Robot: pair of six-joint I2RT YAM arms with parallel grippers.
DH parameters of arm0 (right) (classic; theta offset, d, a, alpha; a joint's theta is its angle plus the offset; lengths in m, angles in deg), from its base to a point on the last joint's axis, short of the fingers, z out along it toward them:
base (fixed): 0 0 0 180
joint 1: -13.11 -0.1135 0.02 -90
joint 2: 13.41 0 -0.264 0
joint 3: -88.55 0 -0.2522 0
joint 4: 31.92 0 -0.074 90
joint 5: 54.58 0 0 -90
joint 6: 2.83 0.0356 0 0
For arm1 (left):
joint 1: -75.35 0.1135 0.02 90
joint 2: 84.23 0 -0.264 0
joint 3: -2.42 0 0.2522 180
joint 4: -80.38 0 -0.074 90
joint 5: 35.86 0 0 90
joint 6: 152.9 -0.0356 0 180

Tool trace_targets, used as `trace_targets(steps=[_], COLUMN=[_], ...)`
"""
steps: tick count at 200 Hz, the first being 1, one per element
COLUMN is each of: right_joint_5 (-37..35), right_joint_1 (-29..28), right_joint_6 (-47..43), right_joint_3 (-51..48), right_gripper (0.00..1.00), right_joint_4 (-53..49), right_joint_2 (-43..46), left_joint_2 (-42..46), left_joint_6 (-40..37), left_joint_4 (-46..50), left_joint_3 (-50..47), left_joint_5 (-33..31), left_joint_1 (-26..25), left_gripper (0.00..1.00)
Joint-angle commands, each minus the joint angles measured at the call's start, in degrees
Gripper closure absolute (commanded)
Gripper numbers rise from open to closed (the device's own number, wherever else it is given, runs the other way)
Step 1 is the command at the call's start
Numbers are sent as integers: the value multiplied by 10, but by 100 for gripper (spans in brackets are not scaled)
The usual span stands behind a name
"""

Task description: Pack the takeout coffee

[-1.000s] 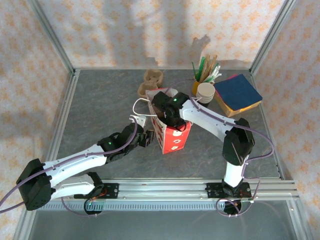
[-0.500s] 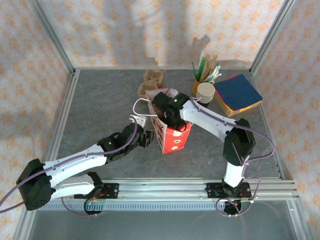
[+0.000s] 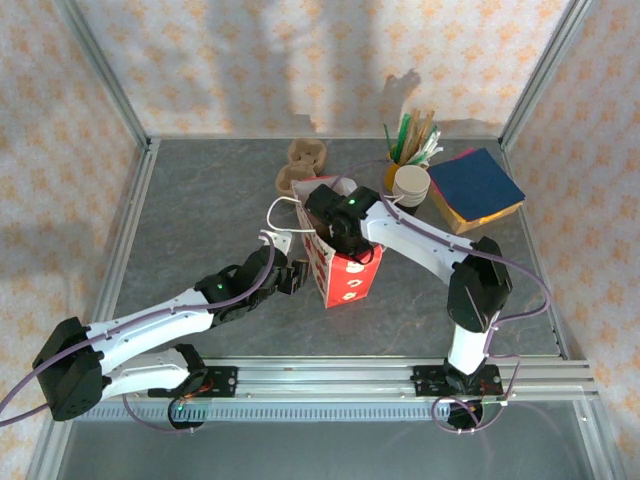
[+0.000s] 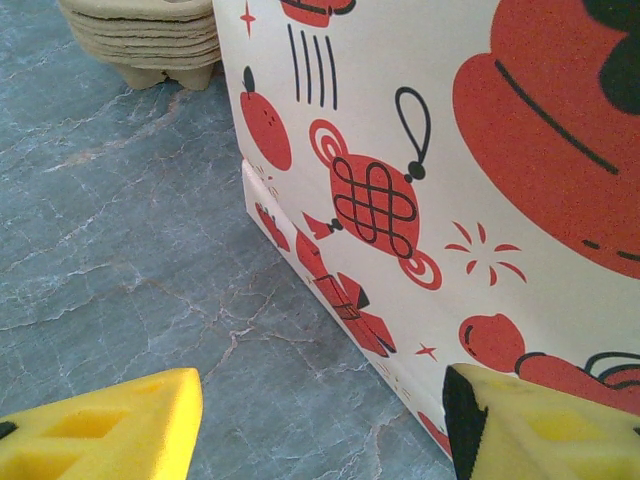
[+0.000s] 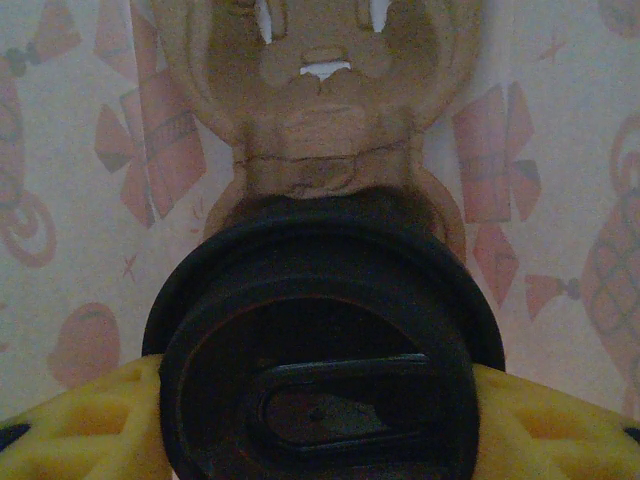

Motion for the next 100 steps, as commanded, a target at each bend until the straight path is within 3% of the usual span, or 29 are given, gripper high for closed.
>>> trace_targets(steps=[1, 100], right_joint_5=[9, 13], right_joint_1=[1, 1], right_joint_6=[-2, -4], right_joint_3=[-22, -34], right_gripper=[56, 56], right_joint_4=[-1, 9], right_joint_2=[-3, -3], left_joint_2=[-7, -7], left_joint_6=[-6, -9], left_joint_4=[-1, 5], left_joint_3=[18, 24], left_joint_5=[-17, -18], left_joint_1=[-3, -3], left_gripper=[33, 33])
